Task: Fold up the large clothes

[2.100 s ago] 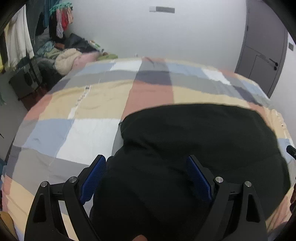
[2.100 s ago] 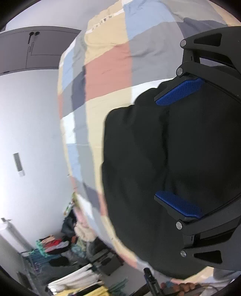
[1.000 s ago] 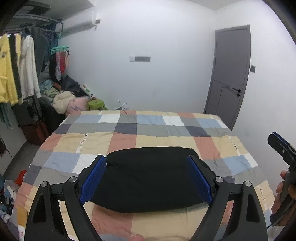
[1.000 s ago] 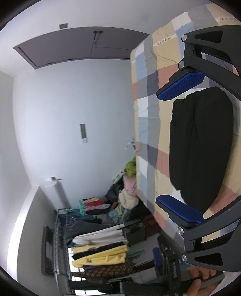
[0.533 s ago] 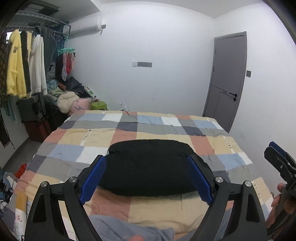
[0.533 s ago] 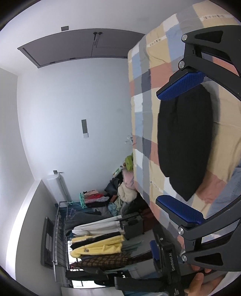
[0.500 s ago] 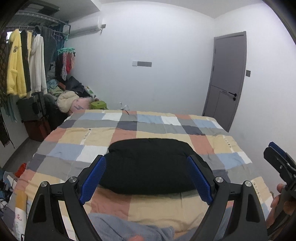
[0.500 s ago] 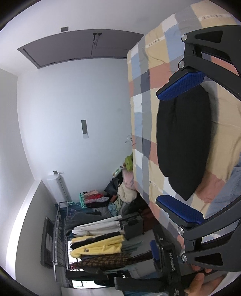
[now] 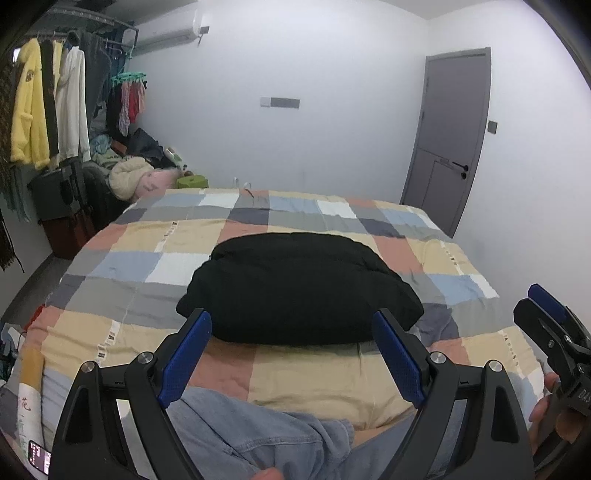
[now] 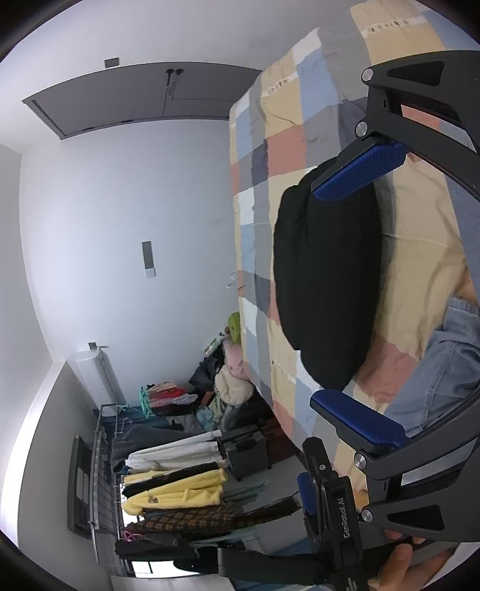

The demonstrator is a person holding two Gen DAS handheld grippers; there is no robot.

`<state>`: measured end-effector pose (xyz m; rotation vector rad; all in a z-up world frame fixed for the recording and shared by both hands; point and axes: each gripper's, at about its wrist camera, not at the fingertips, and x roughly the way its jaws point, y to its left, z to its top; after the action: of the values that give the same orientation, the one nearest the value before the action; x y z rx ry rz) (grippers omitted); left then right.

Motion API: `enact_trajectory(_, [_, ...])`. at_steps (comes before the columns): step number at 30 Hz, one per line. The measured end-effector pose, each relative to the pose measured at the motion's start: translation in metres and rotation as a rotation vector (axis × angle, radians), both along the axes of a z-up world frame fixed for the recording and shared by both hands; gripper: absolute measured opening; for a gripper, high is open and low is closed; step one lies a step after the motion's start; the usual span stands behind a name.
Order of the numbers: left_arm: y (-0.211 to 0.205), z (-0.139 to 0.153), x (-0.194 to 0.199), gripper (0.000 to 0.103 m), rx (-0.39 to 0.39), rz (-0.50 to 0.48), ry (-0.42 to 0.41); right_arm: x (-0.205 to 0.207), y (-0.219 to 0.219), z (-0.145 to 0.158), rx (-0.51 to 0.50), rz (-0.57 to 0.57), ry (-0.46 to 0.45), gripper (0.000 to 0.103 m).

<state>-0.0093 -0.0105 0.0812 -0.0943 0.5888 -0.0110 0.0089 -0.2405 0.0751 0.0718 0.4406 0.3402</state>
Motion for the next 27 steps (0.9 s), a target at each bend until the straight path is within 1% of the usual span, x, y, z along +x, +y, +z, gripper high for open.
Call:
enact_trajectory(9, [0.002,-0.026,0.015,0.089,-0.01,-0.015,0.011,0.01,-0.007,-0.023,0.022,-0.006,0.01,0.103])
enact_trajectory(15, [0.006,-0.043,0.033,0.089,-0.011,0.0,0.008,0.022,-0.01,-0.039,0.015,-0.003,0.012,0.103])
enact_trajectory(20, [0.004,-0.058,0.042,0.089,-0.002,0.01,0.017,0.031,-0.014,-0.054,0.017,-0.015,0.042,0.103])
enact_trajectory(27, [0.001,-0.067,0.053,0.089,-0.001,0.005,0.041,0.036,-0.014,-0.058,0.017,-0.019,0.063,0.103])
